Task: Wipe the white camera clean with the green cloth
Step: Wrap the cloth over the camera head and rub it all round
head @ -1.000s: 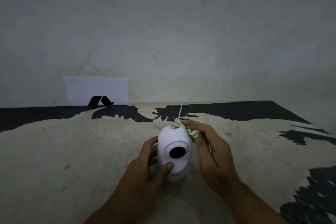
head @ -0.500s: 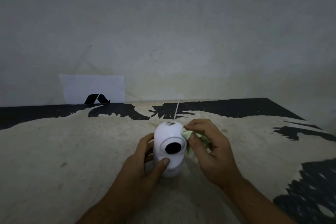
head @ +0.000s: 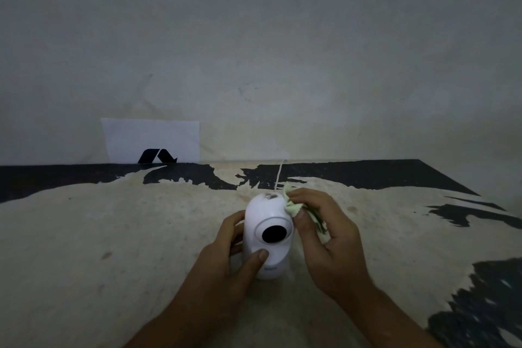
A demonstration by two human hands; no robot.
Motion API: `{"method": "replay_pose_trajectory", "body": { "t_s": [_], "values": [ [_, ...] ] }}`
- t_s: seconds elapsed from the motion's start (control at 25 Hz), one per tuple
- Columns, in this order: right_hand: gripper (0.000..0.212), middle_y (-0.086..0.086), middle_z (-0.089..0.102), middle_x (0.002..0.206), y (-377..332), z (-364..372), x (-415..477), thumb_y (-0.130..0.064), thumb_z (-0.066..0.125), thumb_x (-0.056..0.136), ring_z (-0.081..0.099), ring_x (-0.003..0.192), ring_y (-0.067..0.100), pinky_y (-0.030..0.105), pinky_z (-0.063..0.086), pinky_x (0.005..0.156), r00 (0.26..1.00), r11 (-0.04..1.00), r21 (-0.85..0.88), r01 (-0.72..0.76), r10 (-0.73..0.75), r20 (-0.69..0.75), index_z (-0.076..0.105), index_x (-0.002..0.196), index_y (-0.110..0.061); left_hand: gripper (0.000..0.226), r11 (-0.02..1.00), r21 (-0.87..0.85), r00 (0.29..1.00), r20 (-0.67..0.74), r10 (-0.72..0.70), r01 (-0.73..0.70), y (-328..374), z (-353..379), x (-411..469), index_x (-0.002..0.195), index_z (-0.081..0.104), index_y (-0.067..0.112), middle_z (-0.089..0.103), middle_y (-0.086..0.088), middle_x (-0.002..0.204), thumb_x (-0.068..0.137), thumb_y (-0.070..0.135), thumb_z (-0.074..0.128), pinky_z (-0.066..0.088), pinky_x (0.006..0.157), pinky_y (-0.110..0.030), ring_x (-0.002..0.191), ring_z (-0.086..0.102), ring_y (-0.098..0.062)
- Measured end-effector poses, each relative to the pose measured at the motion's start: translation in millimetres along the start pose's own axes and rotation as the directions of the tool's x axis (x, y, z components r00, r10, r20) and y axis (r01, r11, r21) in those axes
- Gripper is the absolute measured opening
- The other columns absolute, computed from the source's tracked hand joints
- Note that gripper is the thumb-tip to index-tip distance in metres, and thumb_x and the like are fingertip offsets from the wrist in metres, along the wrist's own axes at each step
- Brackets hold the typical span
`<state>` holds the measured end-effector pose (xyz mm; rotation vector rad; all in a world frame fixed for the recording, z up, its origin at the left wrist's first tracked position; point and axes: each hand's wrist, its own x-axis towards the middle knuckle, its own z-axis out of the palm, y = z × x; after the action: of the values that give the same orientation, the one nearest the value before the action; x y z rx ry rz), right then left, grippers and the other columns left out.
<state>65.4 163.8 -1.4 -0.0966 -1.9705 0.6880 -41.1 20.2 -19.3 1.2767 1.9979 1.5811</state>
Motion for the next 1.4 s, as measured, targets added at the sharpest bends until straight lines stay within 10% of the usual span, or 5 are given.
{"method": "replay_pose_trajectory", "body": {
  "t_s": [0.36,0.56,1.12,1.28,1.4],
  "values": [
    [0.045,0.003,0.067,0.119,-16,11,-4,-0.046,0.029,0.1,0.054,0.11,0.008,0.034,0.049,0.096,0.997,0.977,-0.207,0.056,-0.044,0.062,0.056,0.121,-0.017,0.053,0.999,-0.024,1.0,0.005,-0.022,0.022,0,-1,1,0.115,0.032,0.054,0.054,0.049,0.101,0.07,0.049,0.06,0.043,0.08,-0.001,0.102,0.05,0.021],
    [0.031,-0.015,0.064,0.112,-10,2,-4,-0.041,0.033,0.097,0.058,0.099,-0.003,0.022,0.05,0.08,0.991,0.986,-0.143,-0.089,0.101,0.086,0.047,0.124,-0.038,0.064,1.0,-0.018,1.0,-0.009,0.012,-0.012,1,-1,1,0.128,0.03,0.043,0.051,0.03,0.12,0.071,0.049,0.059,0.044,0.097,-0.019,0.113,0.051,0.007],
    [0.035,0.004,0.065,0.122,-18,0,-4,-0.03,0.033,0.102,0.051,0.123,0.011,0.036,0.04,0.1,0.904,0.891,-0.224,0.394,-0.333,0.268,0.059,0.118,-0.014,0.051,0.999,0.04,1.0,-0.005,-0.019,0.019,4,0,2,0.108,0.025,0.057,0.045,0.038,0.098,0.074,0.041,0.06,0.04,0.074,0.005,0.087,0.044,0.034],
    [0.035,0.001,0.064,0.12,-14,-1,-1,-0.03,0.032,0.101,0.05,0.119,0.007,0.039,0.043,0.095,0.968,0.93,-0.269,0.249,-0.236,0.082,0.059,0.117,-0.014,0.061,0.999,0.013,0.999,0.007,-0.032,0.032,0,0,0,0.126,0.03,0.046,0.053,0.025,0.123,0.073,0.047,0.06,0.046,0.097,-0.023,0.111,0.052,0.005],
    [0.04,0.001,0.067,0.119,-22,2,-5,-0.031,0.031,0.102,0.053,0.12,0.01,0.038,0.037,0.096,0.908,0.865,-0.3,0.403,-0.336,0.25,0.065,0.113,-0.013,0.052,0.995,0.094,0.999,-0.033,-0.015,0.018,2,3,3,0.118,0.029,0.045,0.049,0.034,0.101,0.081,0.031,0.061,0.04,0.081,0.0,0.094,0.052,0.02]
  ]
}}
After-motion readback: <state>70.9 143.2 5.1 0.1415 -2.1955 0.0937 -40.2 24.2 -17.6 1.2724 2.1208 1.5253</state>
